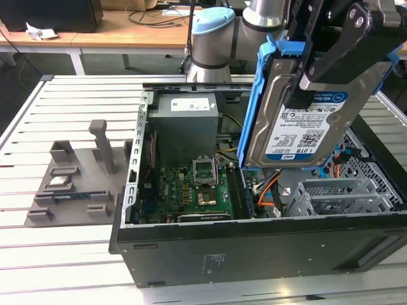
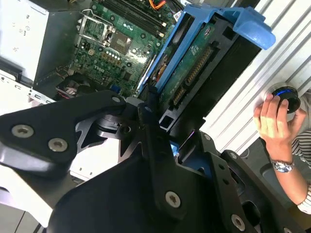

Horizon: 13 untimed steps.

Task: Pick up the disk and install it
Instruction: 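Pick up the disk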

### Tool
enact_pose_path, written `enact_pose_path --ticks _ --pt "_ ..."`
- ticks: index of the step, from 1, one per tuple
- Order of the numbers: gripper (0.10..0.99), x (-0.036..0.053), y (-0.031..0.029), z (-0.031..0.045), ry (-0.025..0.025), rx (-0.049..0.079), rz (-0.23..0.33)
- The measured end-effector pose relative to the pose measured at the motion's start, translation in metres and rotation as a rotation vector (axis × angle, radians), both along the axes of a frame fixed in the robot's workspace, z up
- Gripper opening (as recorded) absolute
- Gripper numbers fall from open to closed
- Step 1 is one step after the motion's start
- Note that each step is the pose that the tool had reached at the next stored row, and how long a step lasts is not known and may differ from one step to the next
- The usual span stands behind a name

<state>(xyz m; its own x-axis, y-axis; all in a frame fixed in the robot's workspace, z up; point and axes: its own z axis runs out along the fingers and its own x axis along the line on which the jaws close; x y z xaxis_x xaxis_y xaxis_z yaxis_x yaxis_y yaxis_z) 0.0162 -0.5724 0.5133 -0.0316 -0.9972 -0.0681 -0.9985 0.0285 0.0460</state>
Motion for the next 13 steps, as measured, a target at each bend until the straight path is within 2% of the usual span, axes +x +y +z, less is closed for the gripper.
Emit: enact_pose_path --ticks 5,13 --pt "0.365 -0.0001 -0.0103 -0.0003 0.0000 -0.001 0.000" --pt "0.365 0.0000 -0.0115 -0.0003 0.0000 -0.001 0.000"
